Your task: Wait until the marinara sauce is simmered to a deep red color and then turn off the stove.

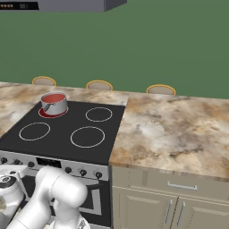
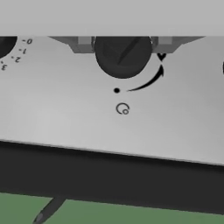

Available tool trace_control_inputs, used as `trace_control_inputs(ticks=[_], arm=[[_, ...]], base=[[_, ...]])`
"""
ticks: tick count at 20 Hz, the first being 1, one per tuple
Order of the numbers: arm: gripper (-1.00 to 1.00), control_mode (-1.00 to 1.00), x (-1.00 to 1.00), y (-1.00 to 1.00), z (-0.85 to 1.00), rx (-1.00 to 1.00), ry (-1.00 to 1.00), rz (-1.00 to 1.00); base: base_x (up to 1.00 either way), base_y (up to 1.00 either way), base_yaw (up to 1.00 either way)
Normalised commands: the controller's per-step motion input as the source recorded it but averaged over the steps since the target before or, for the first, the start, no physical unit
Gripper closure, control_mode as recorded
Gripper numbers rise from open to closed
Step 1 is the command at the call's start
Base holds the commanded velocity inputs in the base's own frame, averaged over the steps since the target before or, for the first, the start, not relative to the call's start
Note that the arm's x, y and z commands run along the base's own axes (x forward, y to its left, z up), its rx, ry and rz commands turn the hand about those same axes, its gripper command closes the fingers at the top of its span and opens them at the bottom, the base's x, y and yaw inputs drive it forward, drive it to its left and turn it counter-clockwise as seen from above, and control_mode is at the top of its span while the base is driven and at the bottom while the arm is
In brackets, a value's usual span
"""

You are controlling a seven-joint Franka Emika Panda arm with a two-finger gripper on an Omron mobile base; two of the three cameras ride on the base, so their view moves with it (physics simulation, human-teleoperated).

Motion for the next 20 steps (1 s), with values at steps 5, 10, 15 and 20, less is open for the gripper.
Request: trace_control_inputs(ticks=[5,10,15,20], arm=[[1.00,-1.00,0.00,-0.05,0.00,0.12,0.00,0.00],[1.00,-1.00,0.00,0.00,0.00,0.10,0.00,0.00],[1.00,-1.00,0.00,0.00,0.00,0.09,0.00,-0.02],[1.00,-1.00,0.00,0.00,0.00,0.10,0.00,-0.03]], base=[[0.00,0.00,0.00],[0.00,0.00,0.00],[0.00,0.00,0.00],[0.00,0.00,0.00]])
